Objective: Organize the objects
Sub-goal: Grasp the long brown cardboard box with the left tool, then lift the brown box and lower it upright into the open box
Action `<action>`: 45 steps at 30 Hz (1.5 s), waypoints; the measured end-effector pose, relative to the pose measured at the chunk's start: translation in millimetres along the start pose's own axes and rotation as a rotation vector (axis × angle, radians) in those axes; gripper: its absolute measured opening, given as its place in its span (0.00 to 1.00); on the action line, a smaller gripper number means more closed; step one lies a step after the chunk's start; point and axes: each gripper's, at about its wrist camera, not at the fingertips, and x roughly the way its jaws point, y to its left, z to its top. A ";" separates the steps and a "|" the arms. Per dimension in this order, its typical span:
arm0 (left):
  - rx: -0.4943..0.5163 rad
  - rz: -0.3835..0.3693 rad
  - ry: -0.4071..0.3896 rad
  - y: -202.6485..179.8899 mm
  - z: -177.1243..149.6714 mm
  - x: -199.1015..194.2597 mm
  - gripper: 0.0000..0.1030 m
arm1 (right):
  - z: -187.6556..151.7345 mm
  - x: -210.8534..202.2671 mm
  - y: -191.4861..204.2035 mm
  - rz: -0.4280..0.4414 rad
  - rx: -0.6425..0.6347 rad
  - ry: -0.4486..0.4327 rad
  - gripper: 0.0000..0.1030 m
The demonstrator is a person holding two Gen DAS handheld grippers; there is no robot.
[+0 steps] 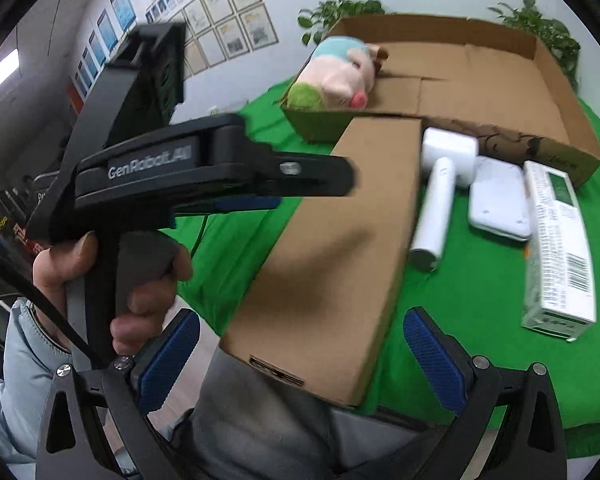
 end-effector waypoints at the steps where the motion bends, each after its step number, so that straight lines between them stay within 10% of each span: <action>1: -0.001 0.003 0.010 0.8 0.0 1.7 0.97 | 1.1 3.1 2.5 -0.009 -0.007 0.006 1.00; 16: -0.018 -0.036 0.058 7.0 -10.0 6.9 0.91 | 6.8 16.5 10.3 -0.079 -0.038 0.024 0.87; 18: -0.039 -0.034 0.056 12.4 -11.6 5.2 0.91 | 7.7 13.2 3.9 -0.040 0.006 0.016 0.81; 21: -0.050 0.001 0.060 21.2 -15.0 5.6 0.91 | 13.6 4.1 -13.7 0.020 0.091 -0.009 0.44; 25: -0.109 -0.024 0.071 30.8 -21.0 6.6 0.91 | 16.4 4.2 -19.7 0.038 0.097 0.012 0.47; 29: -0.108 -0.042 0.082 26.1 -21.2 5.7 0.91 | 17.5 9.1 -12.3 0.001 0.063 0.045 0.86; 33: -0.102 -0.071 0.109 18.4 -22.4 10.5 0.88 | 11.8 14.2 8.4 -0.019 -0.015 0.072 0.98; 45: -0.099 -0.083 0.110 20.6 -26.0 7.6 0.84 | 0.2 8.5 5.9 -0.097 -0.028 0.047 0.86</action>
